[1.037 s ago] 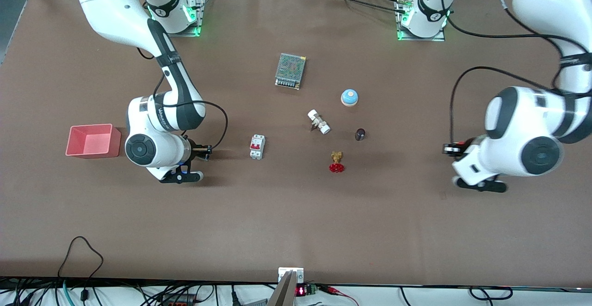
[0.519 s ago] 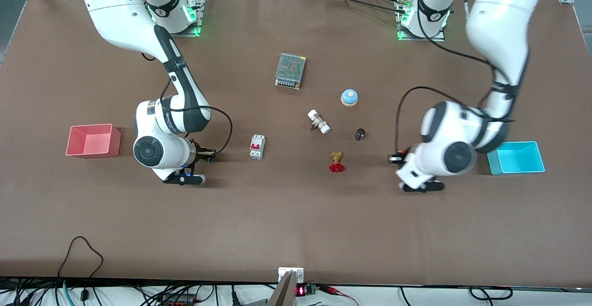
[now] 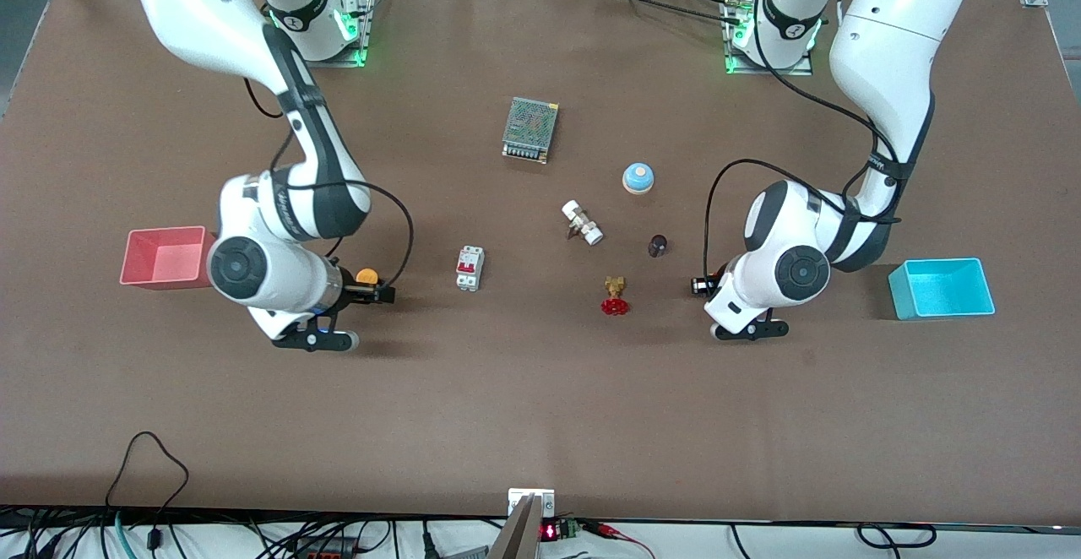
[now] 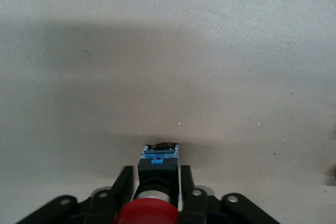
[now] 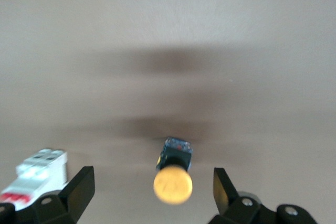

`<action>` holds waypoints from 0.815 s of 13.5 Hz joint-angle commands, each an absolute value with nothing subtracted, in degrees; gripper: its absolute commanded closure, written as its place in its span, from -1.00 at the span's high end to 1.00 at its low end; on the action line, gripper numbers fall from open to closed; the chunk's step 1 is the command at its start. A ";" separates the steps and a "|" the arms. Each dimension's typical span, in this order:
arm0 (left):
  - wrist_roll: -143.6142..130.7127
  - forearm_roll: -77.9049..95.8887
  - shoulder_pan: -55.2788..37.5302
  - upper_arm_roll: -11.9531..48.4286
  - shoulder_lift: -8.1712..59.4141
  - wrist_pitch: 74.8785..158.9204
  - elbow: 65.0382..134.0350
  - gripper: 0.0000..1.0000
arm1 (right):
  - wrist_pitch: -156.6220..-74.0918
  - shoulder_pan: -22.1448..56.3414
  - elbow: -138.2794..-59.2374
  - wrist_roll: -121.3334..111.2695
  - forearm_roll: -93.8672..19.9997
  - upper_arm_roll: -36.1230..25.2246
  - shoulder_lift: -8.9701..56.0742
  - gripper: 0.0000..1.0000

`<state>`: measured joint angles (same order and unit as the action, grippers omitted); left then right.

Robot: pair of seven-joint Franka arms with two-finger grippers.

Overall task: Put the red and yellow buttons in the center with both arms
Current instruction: 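Set the yellow button on the table and open the right gripper, then retract the right gripper while the left gripper sets the red button down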

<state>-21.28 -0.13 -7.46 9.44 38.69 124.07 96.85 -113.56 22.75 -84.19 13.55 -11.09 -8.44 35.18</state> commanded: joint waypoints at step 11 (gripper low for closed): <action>-21.71 -0.70 -7.38 8.79 29.90 121.12 99.41 1.00 | -90.09 15.38 -85.34 11.87 -7.21 -9.93 10.03 1.00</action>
<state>-21.63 -0.13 -7.45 9.29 34.98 124.17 98.44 -90.84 15.30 -84.06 12.56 -8.70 -10.23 12.30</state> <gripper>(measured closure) 0.000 0.000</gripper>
